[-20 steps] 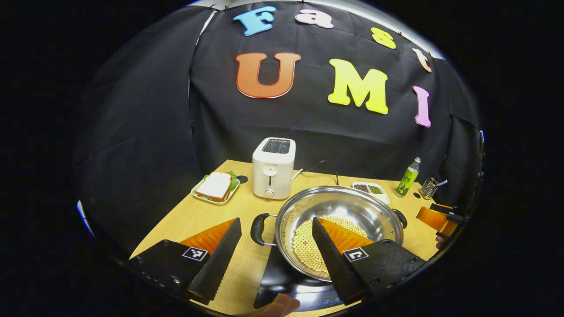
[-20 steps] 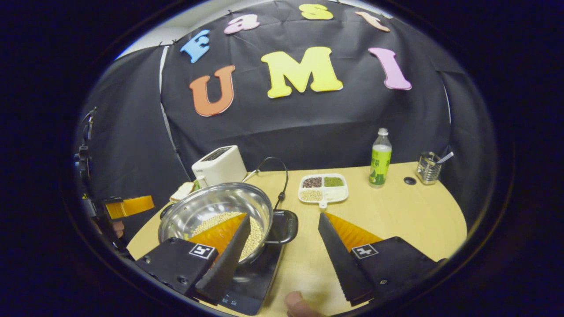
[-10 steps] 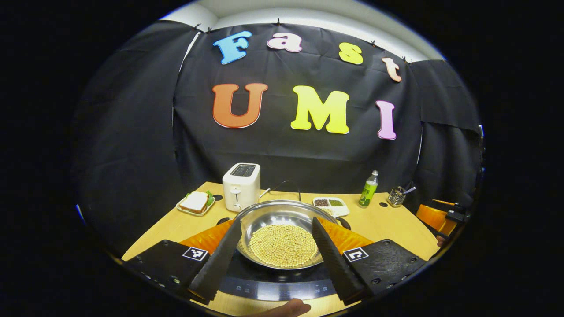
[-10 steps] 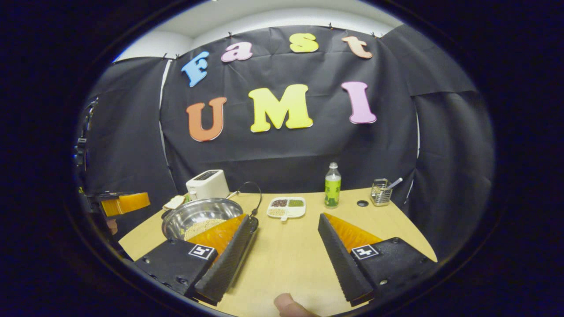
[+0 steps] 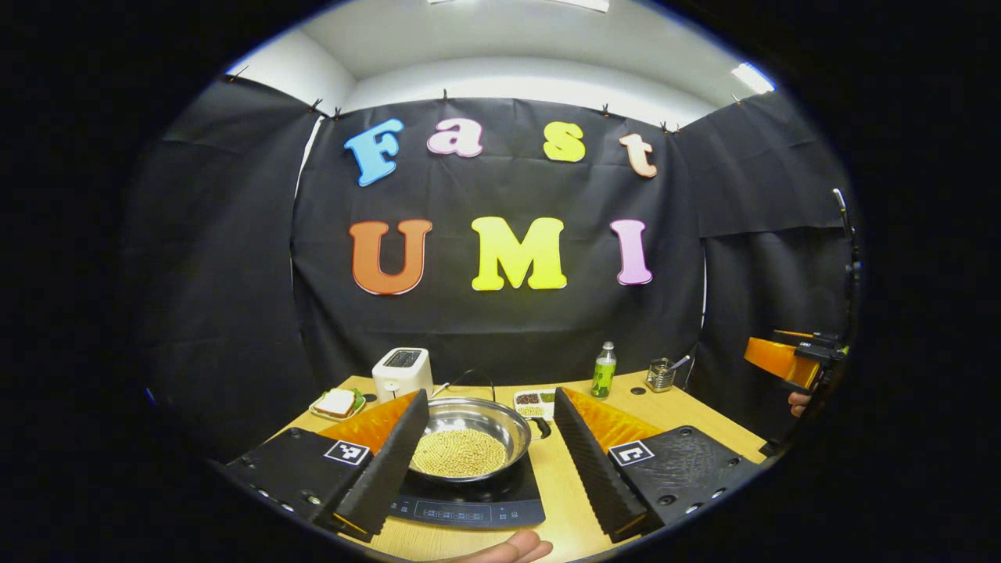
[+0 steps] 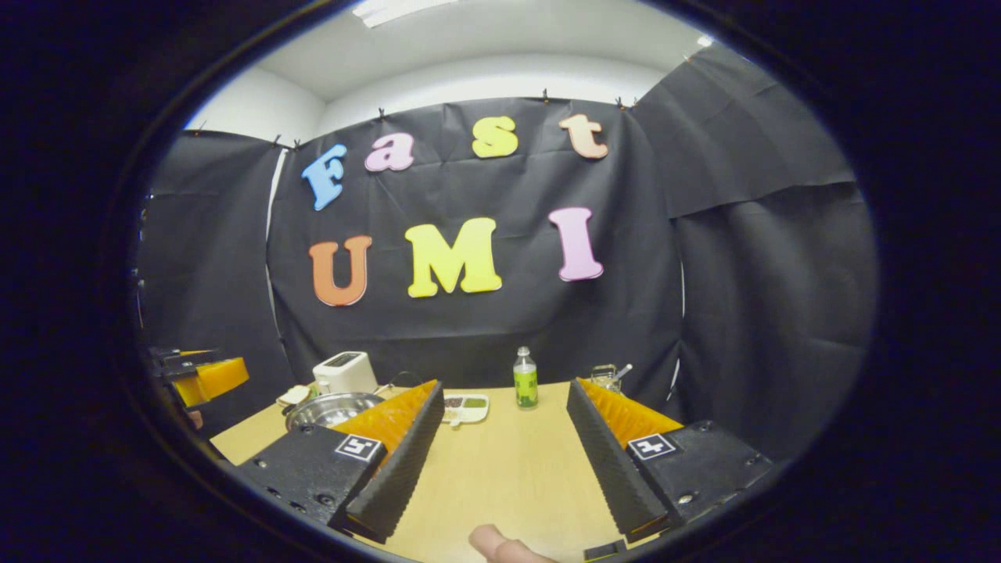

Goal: First push the handle of the pot to place it horizontally, then grasp the pot with both hands and set it on the induction cooktop.

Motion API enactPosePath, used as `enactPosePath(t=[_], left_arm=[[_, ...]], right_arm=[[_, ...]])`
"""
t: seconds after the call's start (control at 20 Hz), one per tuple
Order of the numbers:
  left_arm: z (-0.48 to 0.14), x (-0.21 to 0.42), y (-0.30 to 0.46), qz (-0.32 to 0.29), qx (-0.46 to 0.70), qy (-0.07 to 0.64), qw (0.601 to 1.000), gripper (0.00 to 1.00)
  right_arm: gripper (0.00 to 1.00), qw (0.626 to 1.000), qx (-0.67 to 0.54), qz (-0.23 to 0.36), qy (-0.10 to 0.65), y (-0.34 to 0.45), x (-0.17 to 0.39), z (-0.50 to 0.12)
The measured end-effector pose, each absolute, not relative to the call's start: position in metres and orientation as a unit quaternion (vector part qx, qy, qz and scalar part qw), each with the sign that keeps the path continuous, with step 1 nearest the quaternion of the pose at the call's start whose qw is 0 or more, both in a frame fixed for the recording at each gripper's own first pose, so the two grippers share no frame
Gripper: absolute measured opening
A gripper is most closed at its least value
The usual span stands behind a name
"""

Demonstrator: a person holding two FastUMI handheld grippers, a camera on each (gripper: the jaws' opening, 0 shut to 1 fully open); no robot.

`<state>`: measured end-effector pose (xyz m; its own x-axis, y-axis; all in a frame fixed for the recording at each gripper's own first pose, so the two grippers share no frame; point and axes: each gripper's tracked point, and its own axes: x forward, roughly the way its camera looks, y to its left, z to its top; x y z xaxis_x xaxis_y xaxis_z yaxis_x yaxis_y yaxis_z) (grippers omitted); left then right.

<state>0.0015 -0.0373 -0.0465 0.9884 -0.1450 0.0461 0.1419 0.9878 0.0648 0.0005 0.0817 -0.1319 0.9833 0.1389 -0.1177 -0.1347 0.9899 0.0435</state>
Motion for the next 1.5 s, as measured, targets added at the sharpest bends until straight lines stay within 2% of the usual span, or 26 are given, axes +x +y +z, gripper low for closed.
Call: enactPosePath(t=[0.1, 0.2, 0.25, 0.45, 0.5, 0.6, 0.65, 0.7, 0.9, 1.05, 1.5], left_arm=[[-0.045, -0.019, -0.054, -0.077, 0.038, -0.036, 0.996, 0.95], [-0.058, -0.035, -0.06, -0.075, 0.048, -0.029, 0.996, 0.95], [-0.065, -0.041, -0.061, -0.069, 0.046, -0.025, 0.996, 0.95], [-0.069, -0.073, -0.069, -0.071, 0.03, -0.04, 0.996, 0.96], [-0.067, -0.079, -0.066, -0.071, 0.025, -0.047, 0.996, 0.96], [-0.062, -0.088, -0.066, -0.081, 0.027, -0.06, 0.995, 0.96], [-0.059, -0.091, -0.063, -0.08, 0.028, -0.067, 0.994, 0.96], [-0.057, -0.093, -0.058, -0.076, 0.027, -0.073, 0.994, 0.96], [-0.058, -0.093, -0.045, -0.065, 0.024, -0.076, 0.995, 0.96], [-0.054, -0.093, -0.029, -0.046, 0.025, -0.089, 0.995, 0.96], [-0.057, -0.096, -0.019, -0.046, 0.012, -0.094, 0.994, 0.96]], right_arm=[[1.0, 0.996, 0.025, 0.071, 0.049, 0.075, -0.022, -0.125], [0.96, 0.996, 0.026, 0.073, 0.042, 0.067, -0.04, -0.125], [0.99, 0.997, 0.028, 0.065, 0.039, 0.061, -0.048, -0.125], [0.96, 1.0, 0.015, 0.014, 0.02, 0.031, -0.064, -0.126], [0.99, 1.0, 0.012, 0.014, 0.014, 0.031, -0.069, -0.123], [0.96, 1.0, 0.013, 0.02, 0.006, 0.036, -0.076, -0.116], [0.99, 0.999, 0.016, 0.03, 0.002, 0.04, -0.08, -0.112], [0.96, 0.999, 0.018, 0.038, 0.0, 0.045, -0.082, -0.111], [0.96, 0.998, 0.002, 0.055, -0.02, 0.058, -0.09, -0.102], [0.96, 0.999, -0.014, 0.034, -0.037, 0.056, -0.091, -0.099], [0.96, 0.998, -0.006, 0.056, -0.022, 0.069, -0.09, -0.113]])
